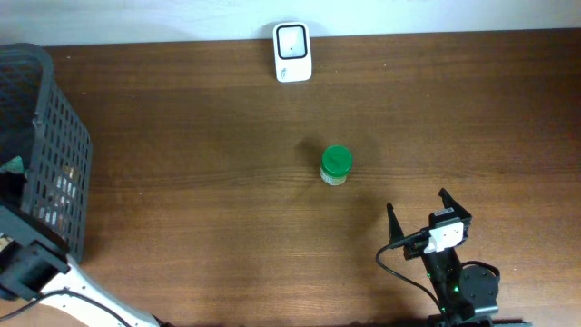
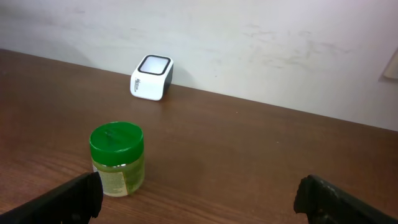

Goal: Scan the item barcode
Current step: 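Reach the left gripper into the basket and grasp the brown rice bag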

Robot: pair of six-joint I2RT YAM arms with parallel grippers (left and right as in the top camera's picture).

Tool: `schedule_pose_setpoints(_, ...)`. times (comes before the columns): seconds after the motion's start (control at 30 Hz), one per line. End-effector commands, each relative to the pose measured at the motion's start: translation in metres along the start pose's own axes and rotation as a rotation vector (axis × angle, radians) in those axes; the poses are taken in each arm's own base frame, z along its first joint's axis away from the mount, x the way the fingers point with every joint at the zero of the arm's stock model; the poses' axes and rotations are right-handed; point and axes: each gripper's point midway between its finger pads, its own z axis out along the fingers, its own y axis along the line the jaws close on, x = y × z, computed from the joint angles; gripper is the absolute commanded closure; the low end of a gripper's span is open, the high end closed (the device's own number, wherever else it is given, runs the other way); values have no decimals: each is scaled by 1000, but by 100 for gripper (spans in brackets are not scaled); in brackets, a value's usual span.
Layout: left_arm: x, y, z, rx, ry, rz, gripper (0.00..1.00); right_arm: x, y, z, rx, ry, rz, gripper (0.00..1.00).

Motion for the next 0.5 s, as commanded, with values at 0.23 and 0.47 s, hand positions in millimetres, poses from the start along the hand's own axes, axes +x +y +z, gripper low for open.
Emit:
schedule_pose_setpoints(0.23,11,4,36,-71,82,29,44,3,1,0,-3,2,2,2)
schedule_pose_setpoints(0.47,14,6,35,-74,94,32,100,3,1,0,-3,2,2,2)
